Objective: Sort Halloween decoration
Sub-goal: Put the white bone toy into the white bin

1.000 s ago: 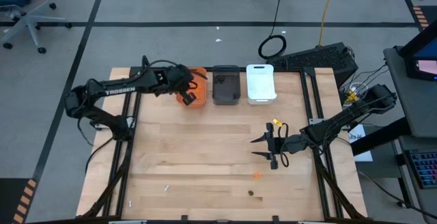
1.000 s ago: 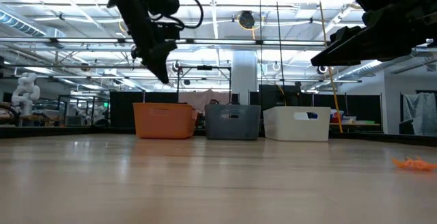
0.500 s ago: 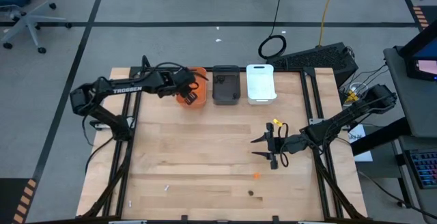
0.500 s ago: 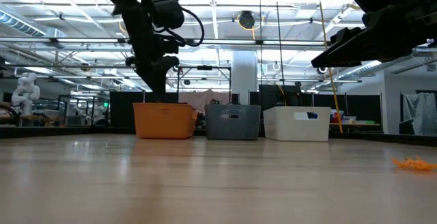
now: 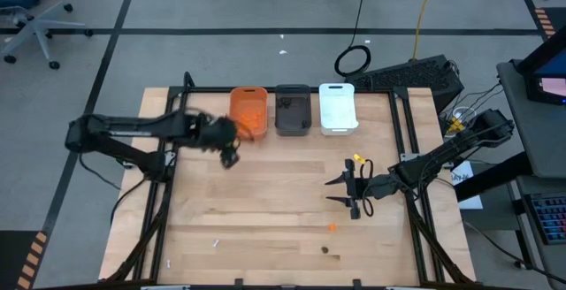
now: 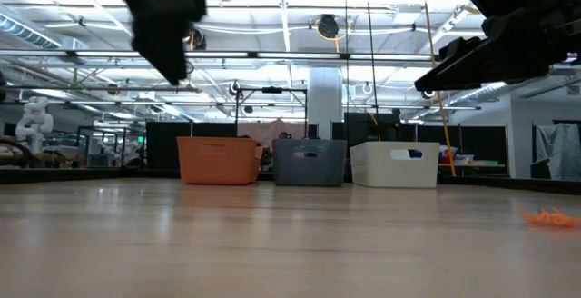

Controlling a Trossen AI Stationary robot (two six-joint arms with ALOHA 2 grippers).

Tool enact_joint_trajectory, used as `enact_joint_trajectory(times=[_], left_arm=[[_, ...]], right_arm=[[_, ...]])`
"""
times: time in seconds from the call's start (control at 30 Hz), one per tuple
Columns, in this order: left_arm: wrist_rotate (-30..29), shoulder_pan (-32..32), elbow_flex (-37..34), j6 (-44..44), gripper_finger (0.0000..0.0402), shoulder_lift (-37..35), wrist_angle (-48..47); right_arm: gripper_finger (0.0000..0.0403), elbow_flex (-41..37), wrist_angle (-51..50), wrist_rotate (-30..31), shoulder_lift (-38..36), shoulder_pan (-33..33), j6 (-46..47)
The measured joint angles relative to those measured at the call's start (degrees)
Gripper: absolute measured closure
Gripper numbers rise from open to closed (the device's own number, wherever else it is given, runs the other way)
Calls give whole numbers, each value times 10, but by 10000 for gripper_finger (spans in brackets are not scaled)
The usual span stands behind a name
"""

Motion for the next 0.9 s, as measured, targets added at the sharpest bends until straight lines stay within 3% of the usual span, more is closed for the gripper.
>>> enact_joint_trajectory(times=[0.23,0.43,0.63,0.9], left_arm=[[23,-230,0,-142,149,-35,-104],[62,-374,0,-308,149,-25,-136],[119,-480,0,-300,149,18,-133],[193,-574,0,-280,149,104,-102]], right_arm=[[220,0,5,1,0,0,-24],[220,0,11,1,0,-1,-28],[220,0,17,1,0,-1,-15],[220,0,16,1,0,0,27]])
